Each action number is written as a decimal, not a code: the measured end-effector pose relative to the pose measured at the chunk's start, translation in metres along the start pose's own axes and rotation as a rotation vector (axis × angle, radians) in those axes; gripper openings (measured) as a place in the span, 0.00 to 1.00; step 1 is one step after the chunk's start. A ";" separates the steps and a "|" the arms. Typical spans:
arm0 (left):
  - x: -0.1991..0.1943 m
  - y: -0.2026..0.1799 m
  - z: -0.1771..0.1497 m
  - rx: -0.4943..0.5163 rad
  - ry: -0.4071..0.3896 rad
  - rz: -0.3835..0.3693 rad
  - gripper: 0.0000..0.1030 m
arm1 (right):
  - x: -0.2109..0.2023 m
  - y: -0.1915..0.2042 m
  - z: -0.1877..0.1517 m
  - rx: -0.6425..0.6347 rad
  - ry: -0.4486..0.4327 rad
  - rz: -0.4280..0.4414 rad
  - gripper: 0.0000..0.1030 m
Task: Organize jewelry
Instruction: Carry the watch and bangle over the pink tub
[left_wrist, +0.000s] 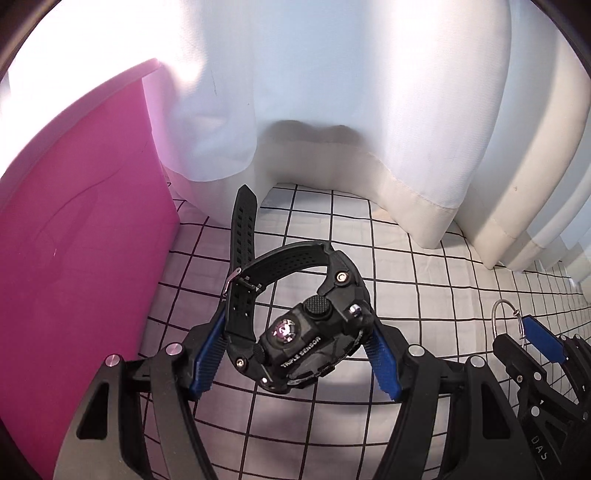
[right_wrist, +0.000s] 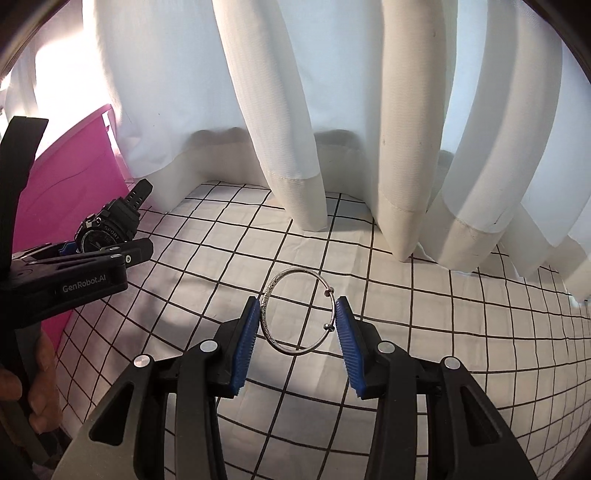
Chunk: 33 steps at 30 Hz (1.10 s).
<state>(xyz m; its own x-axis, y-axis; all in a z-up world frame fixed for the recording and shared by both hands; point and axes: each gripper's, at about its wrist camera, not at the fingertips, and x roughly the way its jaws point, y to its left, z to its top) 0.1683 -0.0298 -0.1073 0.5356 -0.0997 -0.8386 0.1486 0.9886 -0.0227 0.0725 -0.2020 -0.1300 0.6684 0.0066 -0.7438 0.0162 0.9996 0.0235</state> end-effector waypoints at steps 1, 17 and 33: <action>-0.009 0.000 0.001 0.003 -0.005 -0.003 0.64 | -0.004 0.001 0.003 -0.003 -0.004 0.002 0.40; -0.153 0.011 0.014 -0.023 -0.172 -0.014 0.64 | -0.108 0.025 0.043 -0.095 -0.143 0.073 0.40; -0.234 0.150 0.011 -0.226 -0.274 0.224 0.64 | -0.122 0.165 0.120 -0.325 -0.244 0.363 0.40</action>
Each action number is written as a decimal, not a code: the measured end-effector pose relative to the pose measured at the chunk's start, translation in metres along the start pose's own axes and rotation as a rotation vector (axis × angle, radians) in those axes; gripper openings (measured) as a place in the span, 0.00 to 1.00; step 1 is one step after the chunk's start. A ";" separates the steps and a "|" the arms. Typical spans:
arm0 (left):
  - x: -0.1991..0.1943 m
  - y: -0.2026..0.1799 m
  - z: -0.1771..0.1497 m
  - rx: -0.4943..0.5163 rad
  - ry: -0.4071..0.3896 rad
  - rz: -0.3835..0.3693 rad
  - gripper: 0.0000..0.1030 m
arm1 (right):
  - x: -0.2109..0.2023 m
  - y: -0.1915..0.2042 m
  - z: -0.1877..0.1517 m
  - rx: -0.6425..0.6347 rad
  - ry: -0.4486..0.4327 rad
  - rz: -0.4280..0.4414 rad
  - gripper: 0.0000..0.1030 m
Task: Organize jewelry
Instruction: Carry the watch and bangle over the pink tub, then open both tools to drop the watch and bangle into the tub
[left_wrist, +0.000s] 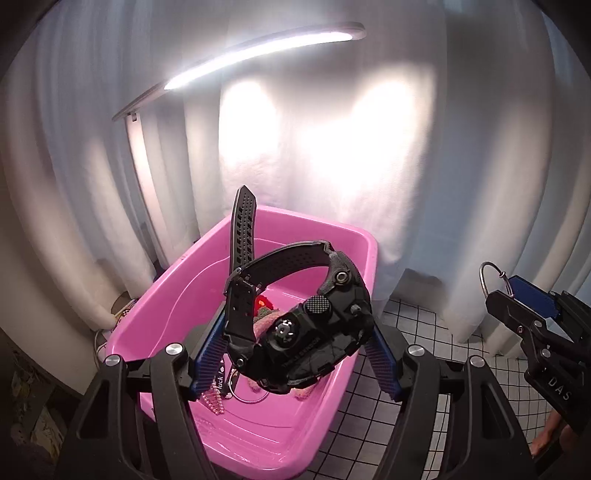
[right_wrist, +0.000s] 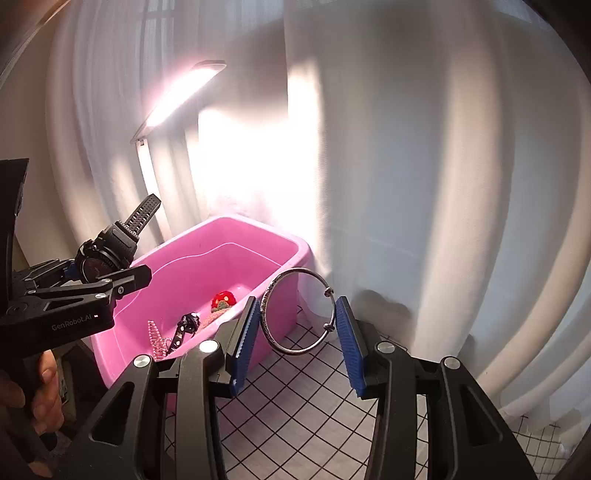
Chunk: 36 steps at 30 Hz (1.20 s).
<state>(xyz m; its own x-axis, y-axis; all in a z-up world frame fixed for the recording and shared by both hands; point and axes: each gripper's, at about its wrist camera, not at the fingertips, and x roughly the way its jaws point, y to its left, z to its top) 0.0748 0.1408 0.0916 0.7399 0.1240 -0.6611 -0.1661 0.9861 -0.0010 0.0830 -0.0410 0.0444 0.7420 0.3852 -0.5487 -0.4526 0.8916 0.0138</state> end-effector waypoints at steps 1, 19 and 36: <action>0.002 0.010 -0.002 -0.013 0.005 0.018 0.64 | 0.006 0.009 0.005 -0.013 0.004 0.019 0.40; 0.084 0.080 -0.023 -0.155 0.197 0.096 0.64 | 0.152 0.077 0.030 -0.107 0.240 0.143 0.40; 0.124 0.095 -0.033 -0.211 0.327 0.060 0.69 | 0.207 0.072 0.024 -0.068 0.383 0.080 0.51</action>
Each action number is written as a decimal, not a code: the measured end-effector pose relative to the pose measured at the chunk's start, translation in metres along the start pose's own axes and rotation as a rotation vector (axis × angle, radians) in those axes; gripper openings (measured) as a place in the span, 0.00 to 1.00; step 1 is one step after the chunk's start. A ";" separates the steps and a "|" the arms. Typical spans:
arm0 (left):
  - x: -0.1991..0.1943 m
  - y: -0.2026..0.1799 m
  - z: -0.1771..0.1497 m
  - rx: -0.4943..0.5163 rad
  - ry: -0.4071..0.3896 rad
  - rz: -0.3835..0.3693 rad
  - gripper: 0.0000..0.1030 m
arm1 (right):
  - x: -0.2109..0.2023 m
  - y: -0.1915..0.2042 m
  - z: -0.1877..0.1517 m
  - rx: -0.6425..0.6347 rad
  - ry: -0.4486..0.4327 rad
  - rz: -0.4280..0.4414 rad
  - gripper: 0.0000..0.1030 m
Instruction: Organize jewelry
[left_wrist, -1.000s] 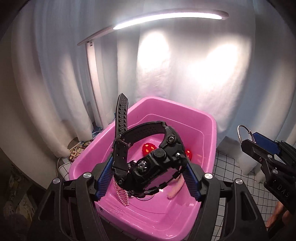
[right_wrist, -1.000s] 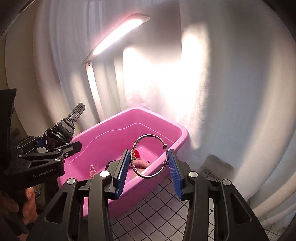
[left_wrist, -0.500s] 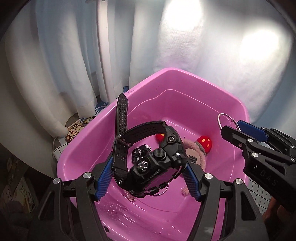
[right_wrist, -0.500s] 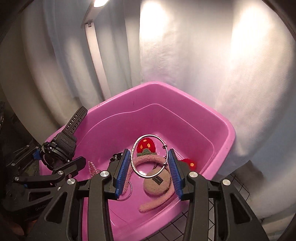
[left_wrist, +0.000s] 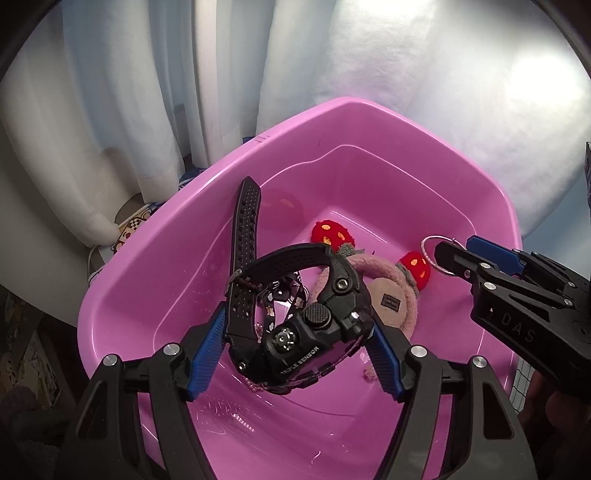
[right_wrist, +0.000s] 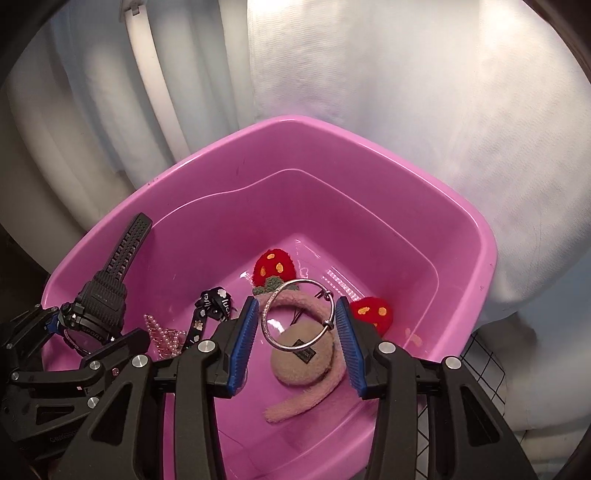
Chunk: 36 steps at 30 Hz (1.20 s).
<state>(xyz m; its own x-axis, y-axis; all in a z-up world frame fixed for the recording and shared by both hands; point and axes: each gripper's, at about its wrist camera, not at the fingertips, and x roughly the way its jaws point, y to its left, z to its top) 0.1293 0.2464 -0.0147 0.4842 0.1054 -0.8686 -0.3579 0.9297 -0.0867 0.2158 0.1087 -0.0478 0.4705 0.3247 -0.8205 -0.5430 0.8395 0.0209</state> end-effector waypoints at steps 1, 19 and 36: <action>-0.002 0.001 0.000 0.000 -0.009 0.008 0.77 | -0.001 -0.001 0.000 0.008 -0.008 -0.003 0.55; -0.021 0.007 0.000 -0.036 -0.033 0.077 0.90 | -0.020 -0.003 -0.003 0.045 -0.039 -0.024 0.59; -0.028 0.010 -0.001 -0.031 -0.036 0.096 0.90 | -0.023 0.003 -0.005 0.032 -0.032 -0.025 0.59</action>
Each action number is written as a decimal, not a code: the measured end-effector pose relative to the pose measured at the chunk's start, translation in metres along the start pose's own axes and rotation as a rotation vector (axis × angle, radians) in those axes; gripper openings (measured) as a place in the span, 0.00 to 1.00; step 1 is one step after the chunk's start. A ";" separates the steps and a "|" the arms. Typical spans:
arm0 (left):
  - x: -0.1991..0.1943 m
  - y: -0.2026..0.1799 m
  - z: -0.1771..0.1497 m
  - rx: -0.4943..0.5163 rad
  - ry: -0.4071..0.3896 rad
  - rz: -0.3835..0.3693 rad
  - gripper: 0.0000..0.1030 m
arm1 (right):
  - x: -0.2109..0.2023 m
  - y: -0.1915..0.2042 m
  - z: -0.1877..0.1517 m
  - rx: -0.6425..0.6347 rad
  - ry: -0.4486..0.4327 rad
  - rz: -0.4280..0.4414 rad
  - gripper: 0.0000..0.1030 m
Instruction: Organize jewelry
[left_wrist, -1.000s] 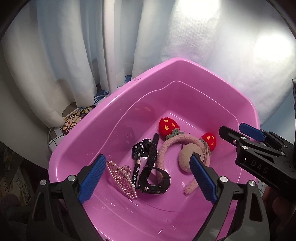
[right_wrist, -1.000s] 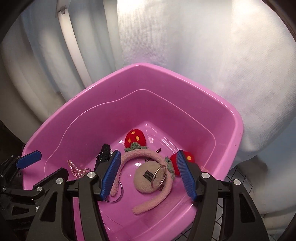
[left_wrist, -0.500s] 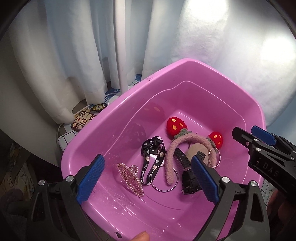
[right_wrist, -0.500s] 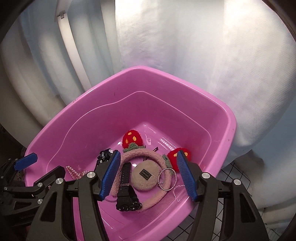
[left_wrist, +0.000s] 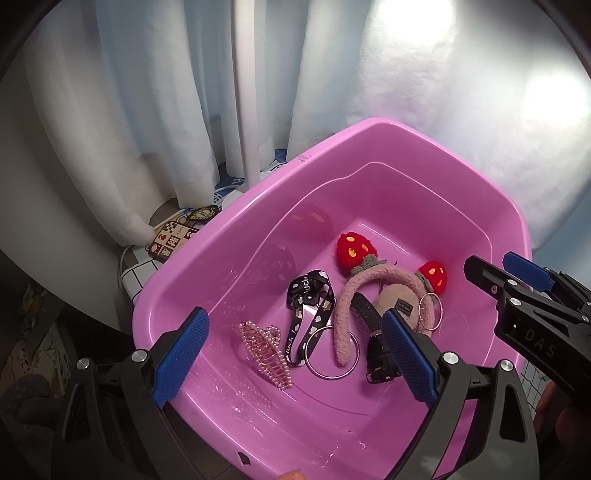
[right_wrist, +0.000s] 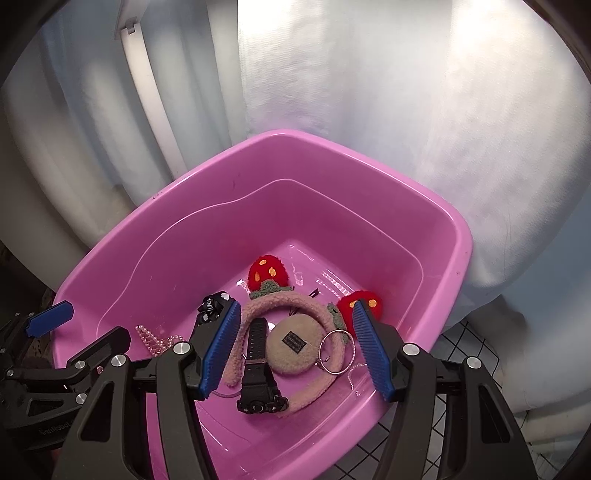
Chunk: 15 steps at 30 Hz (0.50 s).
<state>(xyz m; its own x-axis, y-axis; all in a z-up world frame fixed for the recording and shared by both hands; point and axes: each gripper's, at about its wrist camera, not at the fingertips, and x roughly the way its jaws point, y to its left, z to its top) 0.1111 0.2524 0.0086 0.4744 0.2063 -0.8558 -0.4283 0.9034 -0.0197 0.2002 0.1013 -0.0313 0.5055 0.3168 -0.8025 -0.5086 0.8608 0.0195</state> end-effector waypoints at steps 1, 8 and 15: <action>-0.001 0.000 0.000 0.001 -0.002 0.002 0.90 | 0.000 0.000 0.000 -0.001 -0.001 0.000 0.59; -0.003 0.001 -0.001 0.002 -0.005 0.001 0.90 | -0.001 0.002 -0.001 -0.007 -0.003 0.001 0.59; -0.005 0.002 -0.002 -0.002 -0.001 -0.002 0.90 | -0.003 0.003 -0.003 -0.017 -0.002 0.001 0.59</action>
<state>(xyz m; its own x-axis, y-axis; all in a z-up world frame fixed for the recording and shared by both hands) 0.1065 0.2523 0.0120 0.4761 0.2054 -0.8551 -0.4289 0.9031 -0.0219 0.1951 0.1022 -0.0303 0.5059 0.3187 -0.8015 -0.5211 0.8534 0.0104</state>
